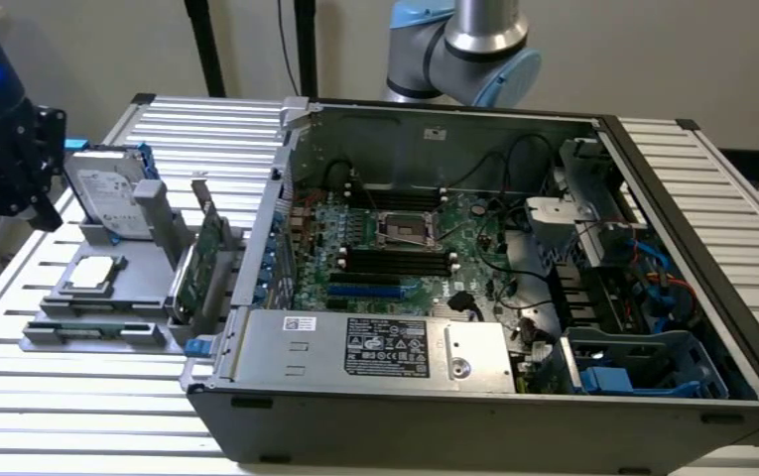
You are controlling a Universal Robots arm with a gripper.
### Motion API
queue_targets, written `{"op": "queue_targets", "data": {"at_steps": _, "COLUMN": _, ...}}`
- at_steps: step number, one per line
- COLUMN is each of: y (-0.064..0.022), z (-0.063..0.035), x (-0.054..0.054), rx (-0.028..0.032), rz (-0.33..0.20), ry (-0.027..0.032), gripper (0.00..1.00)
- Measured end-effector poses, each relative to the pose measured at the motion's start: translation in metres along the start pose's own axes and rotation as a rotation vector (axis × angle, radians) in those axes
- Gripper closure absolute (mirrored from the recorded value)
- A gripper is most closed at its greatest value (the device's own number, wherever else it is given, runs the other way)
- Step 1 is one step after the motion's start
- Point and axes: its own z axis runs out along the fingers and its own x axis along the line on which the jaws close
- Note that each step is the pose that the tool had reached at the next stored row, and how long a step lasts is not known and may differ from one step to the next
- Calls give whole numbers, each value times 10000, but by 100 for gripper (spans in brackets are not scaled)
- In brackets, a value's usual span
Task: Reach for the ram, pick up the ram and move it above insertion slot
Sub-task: 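Pick up the ram and move it above insertion slot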
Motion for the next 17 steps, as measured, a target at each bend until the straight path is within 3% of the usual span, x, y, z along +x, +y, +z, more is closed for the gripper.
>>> {"op": "queue_targets", "data": {"at_steps": 10, "y": -1, "z": 11, "x": -1, "rx": 215, "rz": -1719, "ry": -25, "gripper": 89}}
{"op": "queue_targets", "data": {"at_steps": 17, "y": -1, "z": 25, "x": 0, "rx": 239, "rz": -2794, "ry": -6, "gripper": 89}}
